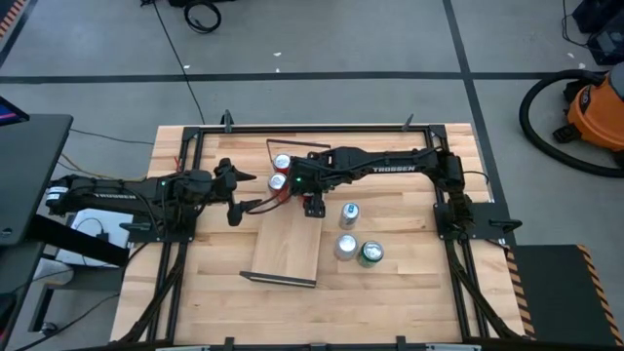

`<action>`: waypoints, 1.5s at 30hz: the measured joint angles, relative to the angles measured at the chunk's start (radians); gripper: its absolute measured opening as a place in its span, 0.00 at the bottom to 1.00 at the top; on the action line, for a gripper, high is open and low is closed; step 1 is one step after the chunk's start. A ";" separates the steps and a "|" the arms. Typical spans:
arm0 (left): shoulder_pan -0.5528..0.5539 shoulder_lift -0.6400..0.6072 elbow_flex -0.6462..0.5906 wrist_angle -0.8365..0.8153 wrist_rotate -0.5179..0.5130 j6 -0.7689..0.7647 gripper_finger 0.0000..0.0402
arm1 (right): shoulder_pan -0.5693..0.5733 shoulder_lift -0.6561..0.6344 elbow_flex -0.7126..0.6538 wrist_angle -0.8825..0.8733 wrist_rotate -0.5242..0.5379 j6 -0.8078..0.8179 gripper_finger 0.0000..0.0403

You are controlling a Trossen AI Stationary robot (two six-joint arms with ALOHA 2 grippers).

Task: Place canned beverage on shelf
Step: Put the red and black soda can on the shelf

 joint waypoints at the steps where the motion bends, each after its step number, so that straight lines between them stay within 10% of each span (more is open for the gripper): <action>1: 0.000 0.000 0.000 0.000 0.000 0.000 0.89 | 0.000 0.000 0.000 0.000 0.000 0.000 0.87; 45: -0.001 -0.001 0.000 -0.039 0.005 -0.004 0.89 | 0.006 0.039 0.083 -0.019 0.063 -0.085 0.97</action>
